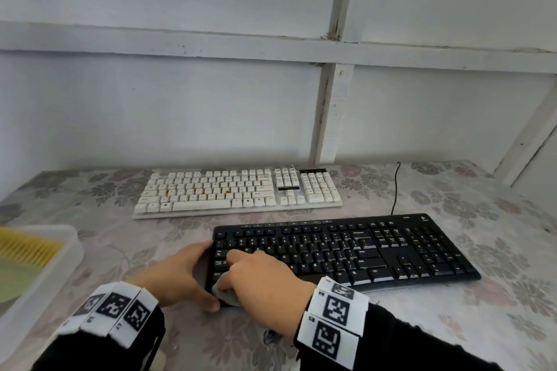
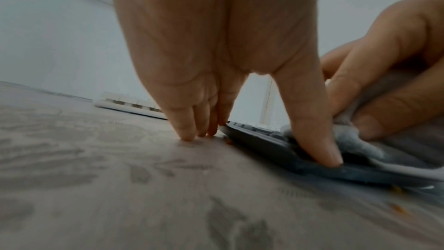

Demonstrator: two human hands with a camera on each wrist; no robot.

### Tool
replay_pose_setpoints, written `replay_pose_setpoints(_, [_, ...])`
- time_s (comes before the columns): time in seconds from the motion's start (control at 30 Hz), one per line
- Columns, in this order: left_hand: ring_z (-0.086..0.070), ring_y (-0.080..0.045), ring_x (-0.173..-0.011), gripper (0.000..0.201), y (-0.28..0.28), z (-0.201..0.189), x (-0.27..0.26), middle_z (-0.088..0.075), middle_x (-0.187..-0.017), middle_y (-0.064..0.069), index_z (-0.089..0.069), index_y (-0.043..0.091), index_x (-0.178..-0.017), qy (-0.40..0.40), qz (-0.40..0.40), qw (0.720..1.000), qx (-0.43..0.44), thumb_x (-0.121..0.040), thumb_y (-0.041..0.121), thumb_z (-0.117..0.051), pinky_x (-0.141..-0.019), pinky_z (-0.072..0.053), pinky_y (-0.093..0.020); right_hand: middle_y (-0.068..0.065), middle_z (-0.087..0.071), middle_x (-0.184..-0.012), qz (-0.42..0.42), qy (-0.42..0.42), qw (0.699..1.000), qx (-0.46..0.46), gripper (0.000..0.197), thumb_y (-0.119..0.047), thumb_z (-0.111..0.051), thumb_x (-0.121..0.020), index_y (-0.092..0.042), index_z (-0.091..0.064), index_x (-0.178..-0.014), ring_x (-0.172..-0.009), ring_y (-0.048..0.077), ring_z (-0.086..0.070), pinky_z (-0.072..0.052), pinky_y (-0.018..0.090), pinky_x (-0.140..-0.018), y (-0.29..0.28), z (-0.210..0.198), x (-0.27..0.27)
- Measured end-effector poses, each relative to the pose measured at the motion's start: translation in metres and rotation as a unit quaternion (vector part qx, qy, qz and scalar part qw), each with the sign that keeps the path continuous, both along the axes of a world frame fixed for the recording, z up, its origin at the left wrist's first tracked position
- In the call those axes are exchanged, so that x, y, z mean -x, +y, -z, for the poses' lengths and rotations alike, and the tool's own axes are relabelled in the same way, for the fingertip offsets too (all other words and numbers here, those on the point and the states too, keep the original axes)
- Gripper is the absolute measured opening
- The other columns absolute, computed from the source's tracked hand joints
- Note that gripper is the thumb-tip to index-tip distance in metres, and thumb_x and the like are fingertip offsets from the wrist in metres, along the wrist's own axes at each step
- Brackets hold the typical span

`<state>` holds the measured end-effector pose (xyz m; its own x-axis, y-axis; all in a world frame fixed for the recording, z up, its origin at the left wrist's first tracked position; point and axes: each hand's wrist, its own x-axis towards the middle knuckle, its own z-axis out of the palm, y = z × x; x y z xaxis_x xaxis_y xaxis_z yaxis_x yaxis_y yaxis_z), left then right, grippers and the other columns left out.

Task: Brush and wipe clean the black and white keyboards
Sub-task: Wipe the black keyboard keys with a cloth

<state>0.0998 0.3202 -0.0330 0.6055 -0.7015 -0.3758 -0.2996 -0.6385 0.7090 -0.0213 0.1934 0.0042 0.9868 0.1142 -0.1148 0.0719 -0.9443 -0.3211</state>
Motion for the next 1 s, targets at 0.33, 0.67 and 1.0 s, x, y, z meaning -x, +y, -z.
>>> replay_pose_setpoints(0.33, [-0.039, -0.006, -0.127, 0.143, 0.005, 0.001, -0.003, -0.040, -0.138, 0.017, -0.025, 0.031, -0.143, 0.010, 0.017, 1.000, -0.004, -0.017, 0.052, -0.088, -0.111, -0.031, -0.035, -0.009, -0.026, -0.074, 0.037, -0.010, 0.998, 0.051, 0.023, 0.010, -0.050, -0.063, -0.012, -0.054, -0.066, -0.062, 0.020, -0.042, -0.035, 0.025, -0.052, -0.057, 0.010, 0.039])
replay_pose_setpoints(0.67, [-0.039, -0.007, -0.127, 0.146, 0.004, 0.002, -0.003, -0.039, -0.139, 0.015, -0.022, 0.029, -0.145, 0.014, 0.011, 1.000, -0.011, -0.018, 0.050, -0.089, -0.111, -0.031, -0.036, -0.006, -0.025, -0.073, 0.120, 0.013, 0.989, 0.089, 0.009, -0.004, -0.048, -0.076, 0.000, -0.054, -0.071, -0.062, 0.016, -0.030, -0.020, 0.024, -0.052, -0.106, -0.010, 0.071])
replay_pose_setpoints(1.0, [-0.051, -0.001, -0.110, 0.076, -0.005, -0.002, 0.001, -0.051, -0.109, 0.024, -0.041, 0.044, -0.101, 0.017, 0.030, 0.999, 0.020, -0.059, -0.005, -0.081, -0.075, -0.040, -0.004, 0.007, -0.034, -0.091, 0.013, -0.016, 1.000, 0.011, 0.024, -0.011, -0.053, -0.088, 0.001, -0.066, -0.105, -0.073, 0.026, -0.039, -0.026, 0.026, -0.052, 0.005, -0.001, -0.017])
